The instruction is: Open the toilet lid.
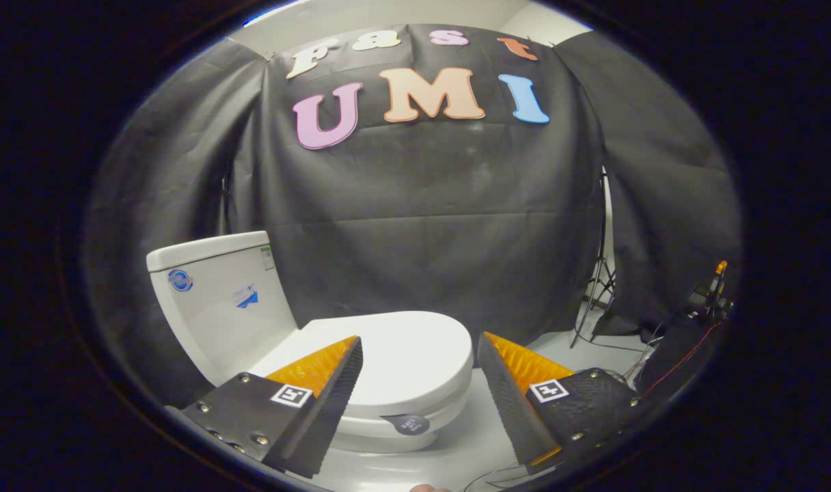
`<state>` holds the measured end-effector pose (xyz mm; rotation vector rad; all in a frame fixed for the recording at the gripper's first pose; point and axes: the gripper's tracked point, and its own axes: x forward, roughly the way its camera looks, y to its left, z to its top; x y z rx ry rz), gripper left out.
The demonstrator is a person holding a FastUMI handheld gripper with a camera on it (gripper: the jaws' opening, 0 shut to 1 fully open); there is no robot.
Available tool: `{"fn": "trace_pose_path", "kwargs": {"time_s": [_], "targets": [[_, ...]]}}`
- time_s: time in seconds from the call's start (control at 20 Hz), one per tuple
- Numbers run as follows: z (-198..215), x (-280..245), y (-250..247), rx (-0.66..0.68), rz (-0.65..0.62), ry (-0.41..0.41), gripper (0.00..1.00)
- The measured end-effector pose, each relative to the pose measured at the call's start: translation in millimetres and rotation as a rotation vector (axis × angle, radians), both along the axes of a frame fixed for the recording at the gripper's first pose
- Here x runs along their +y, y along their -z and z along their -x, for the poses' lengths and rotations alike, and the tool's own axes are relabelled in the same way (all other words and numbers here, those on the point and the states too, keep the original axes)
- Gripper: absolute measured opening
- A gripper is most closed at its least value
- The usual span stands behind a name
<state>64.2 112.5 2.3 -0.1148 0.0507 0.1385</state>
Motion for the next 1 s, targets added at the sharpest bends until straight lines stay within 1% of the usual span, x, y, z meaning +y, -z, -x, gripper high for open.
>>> {"fn": "trace_pose_path", "kwargs": {"time_s": [0.15, 0.3, 0.45, 0.6, 0.8, 0.85, 0.95, 1.0], "targets": [[-15, 8, 21, 0.055, -0.010, -0.005, 1.00], [-32, 2, 50, 0.149, -0.045, 0.032, 1.00], [-45, -3, 84, 0.276, -0.155, 0.068, 1.00], [-50, -9, 112, 0.364, -0.245, 0.117, 1.00], [-50, -12, 137, 0.470, -0.381, 0.156, 1.00], [-53, -13, 143, 0.494, -0.417, 0.158, 0.98], [-47, -19, 156, 0.532, -0.468, 0.180, 0.86], [-44, -21, 162, 0.554, -0.492, 0.189, 0.86]]}}
